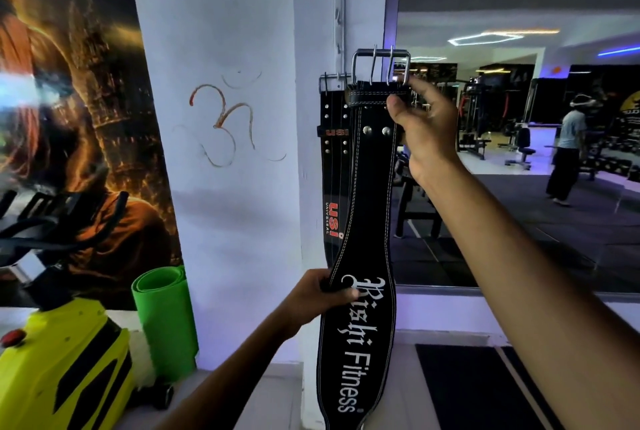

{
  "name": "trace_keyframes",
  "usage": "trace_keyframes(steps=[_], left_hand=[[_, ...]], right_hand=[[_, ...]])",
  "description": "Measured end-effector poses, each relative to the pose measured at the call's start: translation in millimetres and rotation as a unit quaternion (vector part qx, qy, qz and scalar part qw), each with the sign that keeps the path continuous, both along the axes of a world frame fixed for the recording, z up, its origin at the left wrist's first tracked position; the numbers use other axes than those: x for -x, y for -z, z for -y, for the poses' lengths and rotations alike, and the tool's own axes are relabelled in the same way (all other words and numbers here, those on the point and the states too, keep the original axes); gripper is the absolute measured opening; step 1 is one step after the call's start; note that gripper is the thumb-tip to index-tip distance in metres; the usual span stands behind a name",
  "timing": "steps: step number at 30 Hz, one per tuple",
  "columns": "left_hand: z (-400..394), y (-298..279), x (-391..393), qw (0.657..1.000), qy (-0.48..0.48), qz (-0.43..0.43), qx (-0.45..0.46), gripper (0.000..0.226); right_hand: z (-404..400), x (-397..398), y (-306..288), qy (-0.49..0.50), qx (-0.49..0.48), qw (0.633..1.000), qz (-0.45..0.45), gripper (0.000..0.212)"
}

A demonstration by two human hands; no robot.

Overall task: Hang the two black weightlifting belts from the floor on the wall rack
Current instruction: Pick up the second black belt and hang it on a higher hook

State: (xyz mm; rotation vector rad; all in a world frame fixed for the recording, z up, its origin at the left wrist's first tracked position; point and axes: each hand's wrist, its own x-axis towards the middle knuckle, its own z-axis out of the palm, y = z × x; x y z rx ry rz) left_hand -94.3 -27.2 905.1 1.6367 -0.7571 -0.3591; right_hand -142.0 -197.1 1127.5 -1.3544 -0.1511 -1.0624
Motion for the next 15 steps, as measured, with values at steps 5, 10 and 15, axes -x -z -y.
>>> trace_keyframes(steps=[5,10,15], left_hand=[[10,-76,-11,0.985,-0.067,0.076,0.142,0.030],[24,-178,-15,0.930,-0.124,0.206,0.277,0.026],[44,-209,-15,0.909,-0.154,0.305,0.239,0.022]], right_hand=[[0,-3,9,-0.020,0.008,1.000,-0.015,0.044],[-1,-4,16,-0.040,0.011,0.999,-0.008,0.042],[2,-8,24,-0.040,-0.001,0.999,-0.010,0.046]])
